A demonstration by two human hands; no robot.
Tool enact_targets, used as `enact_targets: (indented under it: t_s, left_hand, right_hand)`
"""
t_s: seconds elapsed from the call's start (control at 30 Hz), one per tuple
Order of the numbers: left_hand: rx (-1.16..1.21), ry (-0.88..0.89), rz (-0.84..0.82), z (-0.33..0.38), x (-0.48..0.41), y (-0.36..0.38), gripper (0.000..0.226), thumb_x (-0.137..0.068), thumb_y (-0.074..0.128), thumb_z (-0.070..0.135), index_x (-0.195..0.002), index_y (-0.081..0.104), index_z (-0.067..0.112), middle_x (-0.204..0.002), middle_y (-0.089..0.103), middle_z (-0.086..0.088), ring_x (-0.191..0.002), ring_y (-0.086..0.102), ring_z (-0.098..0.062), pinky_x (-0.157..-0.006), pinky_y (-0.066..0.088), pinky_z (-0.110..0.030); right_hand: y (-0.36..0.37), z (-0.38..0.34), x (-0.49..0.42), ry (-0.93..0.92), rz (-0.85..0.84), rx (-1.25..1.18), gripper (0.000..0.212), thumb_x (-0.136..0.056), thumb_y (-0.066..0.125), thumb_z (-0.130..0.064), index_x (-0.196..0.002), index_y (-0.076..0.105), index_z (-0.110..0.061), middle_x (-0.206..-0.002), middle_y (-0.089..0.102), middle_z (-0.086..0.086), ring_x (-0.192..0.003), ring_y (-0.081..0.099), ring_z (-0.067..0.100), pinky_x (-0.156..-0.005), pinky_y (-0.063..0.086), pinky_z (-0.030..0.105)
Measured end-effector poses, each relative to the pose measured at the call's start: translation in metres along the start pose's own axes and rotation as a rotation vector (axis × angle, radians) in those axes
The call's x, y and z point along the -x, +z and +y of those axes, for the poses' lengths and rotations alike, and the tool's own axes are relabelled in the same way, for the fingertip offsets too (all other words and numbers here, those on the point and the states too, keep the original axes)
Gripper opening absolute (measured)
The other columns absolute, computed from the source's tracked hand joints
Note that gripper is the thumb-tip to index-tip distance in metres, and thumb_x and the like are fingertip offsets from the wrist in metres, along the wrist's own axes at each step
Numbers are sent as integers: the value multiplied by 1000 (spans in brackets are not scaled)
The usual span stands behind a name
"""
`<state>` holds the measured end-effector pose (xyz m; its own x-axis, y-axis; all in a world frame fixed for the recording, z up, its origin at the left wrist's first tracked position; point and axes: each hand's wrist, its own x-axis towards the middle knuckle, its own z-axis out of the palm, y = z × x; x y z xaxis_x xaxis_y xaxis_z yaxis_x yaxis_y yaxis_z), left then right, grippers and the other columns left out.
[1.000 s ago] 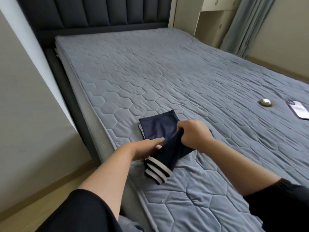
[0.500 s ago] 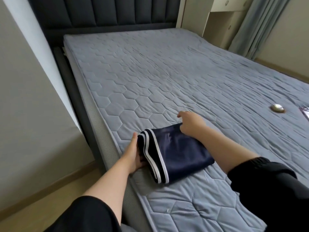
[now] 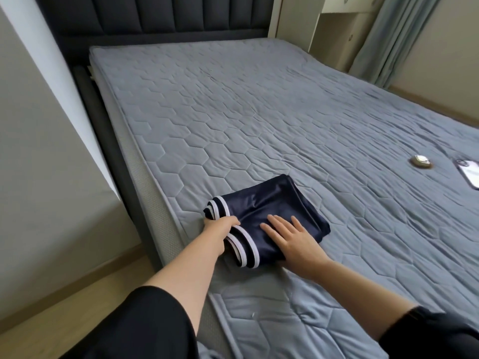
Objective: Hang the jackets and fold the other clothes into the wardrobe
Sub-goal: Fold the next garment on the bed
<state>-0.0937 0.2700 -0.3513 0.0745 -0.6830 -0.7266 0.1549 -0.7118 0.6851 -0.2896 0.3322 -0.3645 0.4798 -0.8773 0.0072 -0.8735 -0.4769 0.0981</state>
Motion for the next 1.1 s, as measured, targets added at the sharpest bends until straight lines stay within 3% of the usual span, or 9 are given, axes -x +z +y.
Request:
enact_targets:
  t_s: [0.07, 0.2, 0.3, 0.47, 0.57, 0.63, 0.83, 0.97, 1.1]
  left_hand:
    - [118, -54, -73, 7, 7, -2, 48, -81, 65, 11, -127, 49, 7, -112, 63, -15, -98, 63, -30, -87, 53, -43]
    - [470, -12, -369, 14, 10, -25, 37, -95, 43, 39, -109, 61, 10, -98, 67, -10, -84, 63, -23, -70, 50, -30]
    - [423, 35, -159, 11, -3, -42, 52, -97, 28, 51, -117, 56, 11, -89, 58, -9, -71, 53, -20, -63, 42, -31]
    - [417, -48, -289, 14, -2, -30, 71, -97, 21, 60, -144, 37, 10, -150, 37, -14, -136, 38, -32, -109, 30, -46]
    - [378, -155, -472, 10, 2, -22, 88, -86, 19, 78, -115, 68, 11, -124, 63, -15, -107, 64, -32, -88, 47, -45]
    - [153, -180, -468, 5, 2, -19, 85, -82, 20, 81, -117, 66, 18, -119, 67, -10, -109, 62, -28, -90, 47, -41]
    - [-132, -195, -372, -3, 3, -7, 36, -93, 54, 44, -114, 62, 16, -119, 66, -9, -102, 62, -24, -86, 49, -39]
    - [-39, -147, -271, -9, 2, -3, 48, -98, 44, 43, -128, 56, 8, -126, 61, -16, -116, 58, -29, -100, 44, -43]
    - [-14, -129, -283, -3, 4, 2, 56, -86, 62, 49, -130, 56, 15, -131, 59, -10, -120, 55, -26, -109, 37, -42]
  right_hand:
    - [-5, 3, -7, 35, 215, -96, 81, -54, 89, -18, -128, 59, -4, -122, 63, 16, -108, 64, 32, -86, 54, 46]
    - [-55, 4, -34, 233, 374, -527, 54, -65, 70, -3, -118, 65, -14, -101, 71, 6, -92, 66, 25, -76, 51, 29]
    - [-96, 16, -53, 415, 450, -900, 21, -64, 62, -11, -79, 63, -26, -63, 61, -14, -61, 53, -4, -58, 40, 7]
    - [-94, 55, -58, 624, 176, -1434, 17, -79, 67, -7, -93, 69, -17, -81, 74, -1, -71, 70, 10, -59, 54, 21]
    - [-54, 62, -56, 779, 63, -1315, 24, -84, 68, -13, -108, 66, -11, -98, 73, 7, -84, 67, 16, -78, 54, 29]
    - [-29, 61, -51, 834, 10, -1077, 44, -84, 70, -19, -125, 57, -10, -119, 64, 11, -102, 62, 22, -90, 47, 31]
    - [12, 7, -42, 525, -90, -293, 61, -98, 37, -43, -153, 14, -26, -161, 7, 4, -147, 7, 24, -116, 7, 46]
    - [8, -31, -31, 133, -61, -596, 46, -101, 38, -25, -147, 35, -26, -158, 23, -4, -146, 15, 14, -118, 8, 35]
    - [-7, -5, -23, 579, 500, -792, 35, -92, 48, 1, -124, 60, -5, -134, 55, 10, -129, 46, 24, -109, 25, 20]
